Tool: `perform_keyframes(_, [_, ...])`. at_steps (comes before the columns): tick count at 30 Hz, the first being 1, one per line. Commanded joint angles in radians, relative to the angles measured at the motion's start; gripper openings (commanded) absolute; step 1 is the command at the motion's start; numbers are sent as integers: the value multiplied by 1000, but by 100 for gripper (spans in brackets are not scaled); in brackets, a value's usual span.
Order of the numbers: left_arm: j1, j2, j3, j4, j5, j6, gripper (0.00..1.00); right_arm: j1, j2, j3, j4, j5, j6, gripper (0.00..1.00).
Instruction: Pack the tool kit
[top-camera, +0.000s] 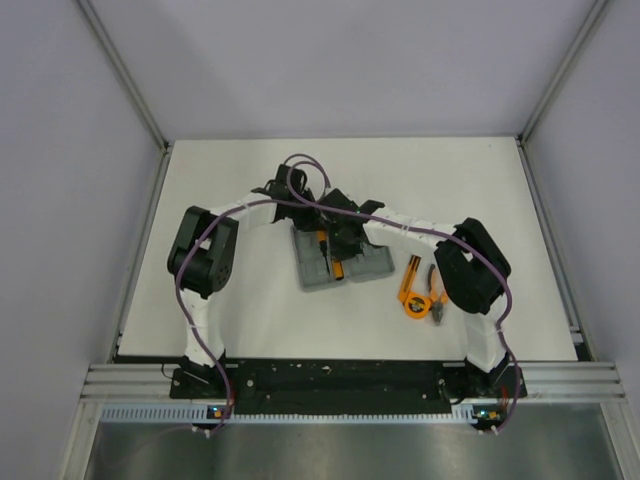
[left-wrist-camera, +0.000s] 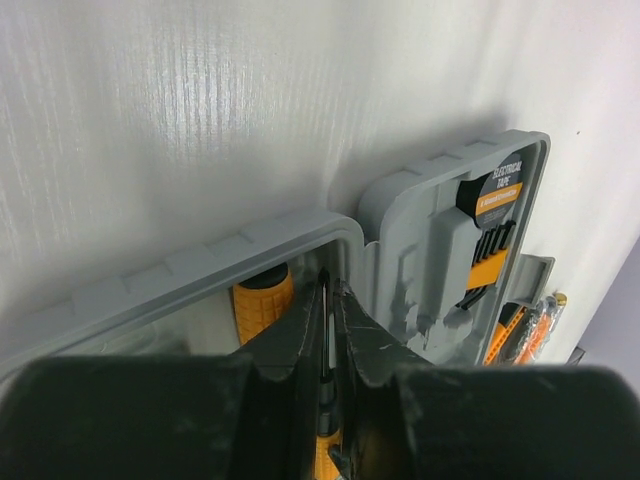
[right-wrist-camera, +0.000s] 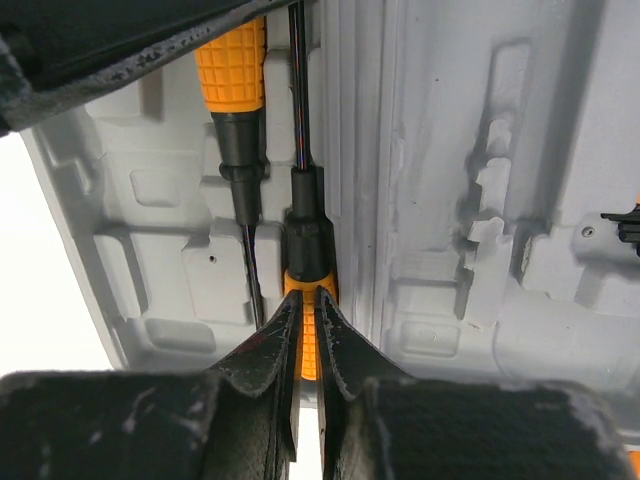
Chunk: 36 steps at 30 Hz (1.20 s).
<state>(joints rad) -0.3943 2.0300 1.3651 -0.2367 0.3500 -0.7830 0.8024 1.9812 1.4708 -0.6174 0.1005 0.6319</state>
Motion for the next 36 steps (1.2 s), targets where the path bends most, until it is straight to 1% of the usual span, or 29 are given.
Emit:
perform_keyframes(1, [-15,19,46,-19,-29,13,13,4,1,-26,5,-18,6,7])
perform_keyframes(4, [-28,29,74,-77,-80,11,10,7,2,-29,8,-22,6,6])
perform_keyframes(9, [-49,56,124,-184,-167,8,0,6,7,-43,19,-31,9,6])
perform_keyframes(21, [-80,130,219,-348,-270,11,0,4,18,-75,27,-42,28,4])
perform_keyframes(32, [-80,165,207,-392,-276,18,0,6,45,-81,33,-58,43,3])
perform_keyframes(36, [-80,145,216,-382,-256,22,0,4,28,-70,35,-55,46,3])
